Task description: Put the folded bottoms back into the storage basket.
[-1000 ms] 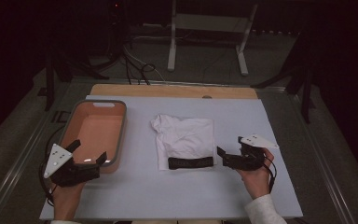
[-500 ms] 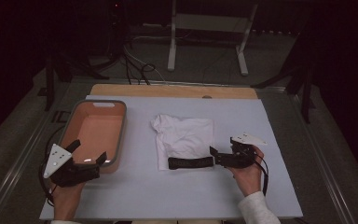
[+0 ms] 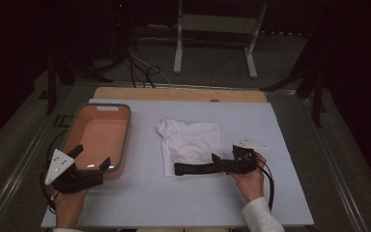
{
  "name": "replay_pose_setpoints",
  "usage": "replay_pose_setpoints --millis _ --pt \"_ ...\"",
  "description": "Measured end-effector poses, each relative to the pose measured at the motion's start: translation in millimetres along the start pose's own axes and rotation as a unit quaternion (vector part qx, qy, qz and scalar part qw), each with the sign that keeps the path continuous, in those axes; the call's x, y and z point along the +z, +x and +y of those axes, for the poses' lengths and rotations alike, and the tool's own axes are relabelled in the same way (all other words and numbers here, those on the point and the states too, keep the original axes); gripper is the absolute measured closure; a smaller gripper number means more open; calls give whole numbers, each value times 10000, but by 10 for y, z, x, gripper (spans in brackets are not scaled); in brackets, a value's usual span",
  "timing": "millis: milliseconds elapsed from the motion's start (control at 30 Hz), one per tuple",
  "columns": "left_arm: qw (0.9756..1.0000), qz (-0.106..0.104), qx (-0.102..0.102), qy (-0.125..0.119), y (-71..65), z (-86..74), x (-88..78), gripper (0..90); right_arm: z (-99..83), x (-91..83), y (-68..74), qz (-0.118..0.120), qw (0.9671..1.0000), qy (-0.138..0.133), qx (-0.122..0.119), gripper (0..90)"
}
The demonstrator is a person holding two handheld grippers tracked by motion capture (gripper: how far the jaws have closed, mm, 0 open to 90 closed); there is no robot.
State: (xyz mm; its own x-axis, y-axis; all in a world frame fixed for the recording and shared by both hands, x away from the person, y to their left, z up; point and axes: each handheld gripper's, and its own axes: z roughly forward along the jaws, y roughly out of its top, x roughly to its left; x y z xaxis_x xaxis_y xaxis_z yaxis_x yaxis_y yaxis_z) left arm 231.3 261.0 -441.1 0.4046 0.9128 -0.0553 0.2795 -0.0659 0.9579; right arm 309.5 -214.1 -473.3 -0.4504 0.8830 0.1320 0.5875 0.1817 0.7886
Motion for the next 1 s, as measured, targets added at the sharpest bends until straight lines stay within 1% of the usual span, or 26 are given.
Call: replay_pose_setpoints --millis 233,333,500,733,767,867,1000 --pt "10000 12 -10 -14 2 -3 -2 2 -32 96 22 -12 9996 281 48 83" --pt "10000 15 -5 -17 3 -2 -4 2 -40 126 20 -2 9994 345 92 90" --pt "10000 11 -14 -22 10 -3 -8 2 -62 169 26 8 9989 457 85 132" --pt "10000 17 -12 -21 10 -2 -11 2 -111 237 19 22 9974 706 126 182" --pt "10000 17 -12 -21 10 -2 -11 1 -111 237 19 22 9974 706 126 182" --pt "10000 17 -16 -26 9 -3 -12 2 -149 278 17 72 9961 866 138 199" --pt "10000 20 -28 -46 9 -1 -15 1 -175 303 3 -4 9951 968 192 199"
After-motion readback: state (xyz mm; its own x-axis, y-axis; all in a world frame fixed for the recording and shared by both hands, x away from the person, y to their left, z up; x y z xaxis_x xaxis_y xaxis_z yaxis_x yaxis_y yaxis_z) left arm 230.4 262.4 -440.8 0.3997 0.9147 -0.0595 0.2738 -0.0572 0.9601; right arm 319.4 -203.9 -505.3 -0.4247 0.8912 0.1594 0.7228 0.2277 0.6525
